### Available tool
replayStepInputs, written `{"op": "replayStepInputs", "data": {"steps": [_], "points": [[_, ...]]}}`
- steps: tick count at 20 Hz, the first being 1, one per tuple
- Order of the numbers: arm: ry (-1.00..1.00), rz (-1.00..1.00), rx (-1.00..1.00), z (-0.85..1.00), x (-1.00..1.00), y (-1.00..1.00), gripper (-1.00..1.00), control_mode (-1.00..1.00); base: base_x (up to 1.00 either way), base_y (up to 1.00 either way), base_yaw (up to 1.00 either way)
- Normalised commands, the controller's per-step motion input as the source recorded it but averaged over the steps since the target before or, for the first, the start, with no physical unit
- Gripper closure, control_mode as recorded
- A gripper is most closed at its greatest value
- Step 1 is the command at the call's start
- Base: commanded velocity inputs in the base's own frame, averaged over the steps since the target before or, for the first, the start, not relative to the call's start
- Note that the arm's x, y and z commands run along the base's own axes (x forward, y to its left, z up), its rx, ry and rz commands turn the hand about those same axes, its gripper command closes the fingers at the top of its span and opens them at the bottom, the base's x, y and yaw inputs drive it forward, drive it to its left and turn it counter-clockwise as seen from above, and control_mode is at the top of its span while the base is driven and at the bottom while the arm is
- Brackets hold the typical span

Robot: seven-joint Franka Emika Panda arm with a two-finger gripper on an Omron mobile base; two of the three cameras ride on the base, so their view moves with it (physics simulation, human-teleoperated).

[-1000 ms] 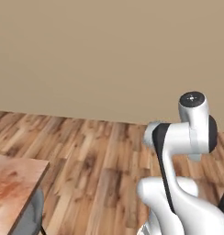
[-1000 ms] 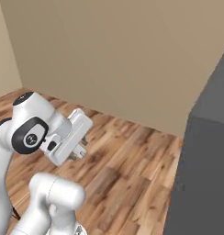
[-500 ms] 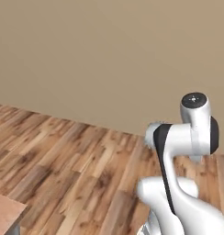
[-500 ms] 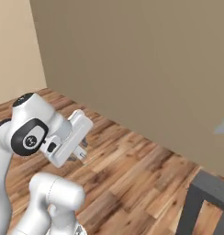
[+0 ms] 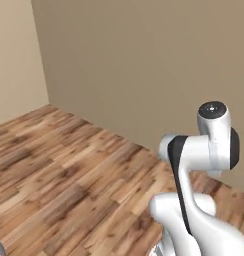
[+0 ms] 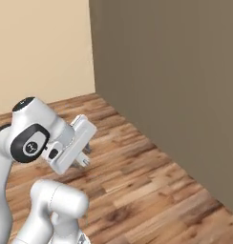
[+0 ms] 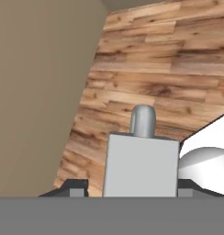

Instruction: Take the tongs from the drawer on the right and place them on the dining counter next to the tray containing the kebab skewer.

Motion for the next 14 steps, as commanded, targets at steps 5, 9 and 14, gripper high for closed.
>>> {"op": "replayStepInputs", "data": {"steps": [5,9,14], "points": [[0.00,0.00,0.00,0.00,0.00,0.00,1.00,1.00,1.00,-0.12,0.61],[0.00,0.00,0.00,0.00,0.00,0.00,1.00,1.00,1.00,-0.11,0.68],[0.00,0.00,0.00,0.00,0.00,0.00,1.00,1.00,0.97,-0.09,0.73]]}}
